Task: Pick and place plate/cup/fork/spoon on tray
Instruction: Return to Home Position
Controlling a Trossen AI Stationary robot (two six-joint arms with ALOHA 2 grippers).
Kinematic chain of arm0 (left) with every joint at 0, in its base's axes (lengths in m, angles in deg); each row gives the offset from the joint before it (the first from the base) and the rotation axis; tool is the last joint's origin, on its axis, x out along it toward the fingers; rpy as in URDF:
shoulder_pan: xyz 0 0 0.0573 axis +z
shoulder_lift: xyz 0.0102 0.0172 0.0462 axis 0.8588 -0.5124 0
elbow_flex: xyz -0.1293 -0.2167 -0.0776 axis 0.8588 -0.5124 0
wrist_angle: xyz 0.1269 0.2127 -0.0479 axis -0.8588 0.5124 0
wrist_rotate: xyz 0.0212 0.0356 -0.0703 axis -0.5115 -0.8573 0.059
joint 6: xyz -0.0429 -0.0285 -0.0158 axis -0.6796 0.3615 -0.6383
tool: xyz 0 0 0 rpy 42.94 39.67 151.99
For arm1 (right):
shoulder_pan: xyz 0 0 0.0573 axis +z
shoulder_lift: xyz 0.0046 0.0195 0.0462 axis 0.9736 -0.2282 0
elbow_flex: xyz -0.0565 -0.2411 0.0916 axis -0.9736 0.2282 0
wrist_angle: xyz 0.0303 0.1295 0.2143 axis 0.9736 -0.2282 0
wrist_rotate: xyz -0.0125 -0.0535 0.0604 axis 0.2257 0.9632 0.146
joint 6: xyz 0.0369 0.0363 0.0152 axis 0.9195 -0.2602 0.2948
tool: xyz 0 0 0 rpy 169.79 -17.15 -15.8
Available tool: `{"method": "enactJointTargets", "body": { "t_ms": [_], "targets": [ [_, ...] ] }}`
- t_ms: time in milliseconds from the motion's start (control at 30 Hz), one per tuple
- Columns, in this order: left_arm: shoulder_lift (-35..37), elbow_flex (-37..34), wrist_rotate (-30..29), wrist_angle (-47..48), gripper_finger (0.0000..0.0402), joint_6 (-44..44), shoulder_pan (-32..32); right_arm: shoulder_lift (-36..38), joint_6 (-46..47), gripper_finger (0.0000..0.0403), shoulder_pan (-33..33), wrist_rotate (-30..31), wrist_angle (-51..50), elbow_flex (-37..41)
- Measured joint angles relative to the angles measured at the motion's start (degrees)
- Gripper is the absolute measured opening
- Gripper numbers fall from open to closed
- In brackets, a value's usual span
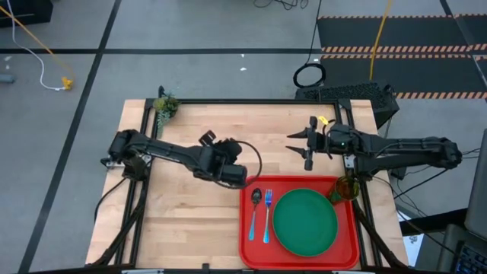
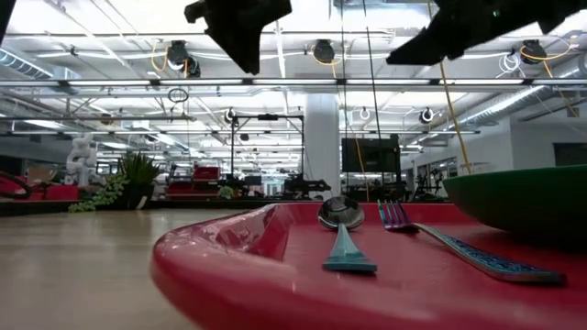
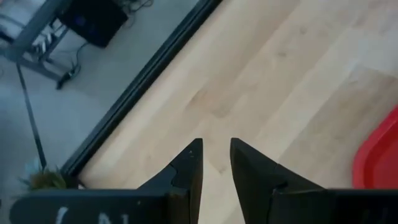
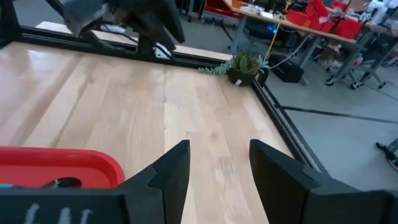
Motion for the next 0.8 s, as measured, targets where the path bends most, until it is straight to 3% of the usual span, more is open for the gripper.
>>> {"method": "enactJointTargets", "body": {
  "t_ms": [133,433,600,800],
  "targets": [
    [2.5,-6.0,0.5,-7.4,0.0085,7.3,1.9,0.1,-0.1,0.016,-0.7,0.1,5.3,4.5],
    [14.2,-31.0,7.9,-40.3,0.0085,21.5,8.3,0.1,3.4,0.0156,-0.2,0.0,6.5,7.0],
    [20.6,-42.4,13.5,-56.1,0.0085,28.1,9.2,0.1,3.5,0.0127,0.1,0.0,9.1,9.5],
    [27.1,-53.6,18.0,-68.0,0.0085,31.4,9.7,0.8,2.3,0.0075,0.1,0.1,14.1,13.2]
  ]
}}
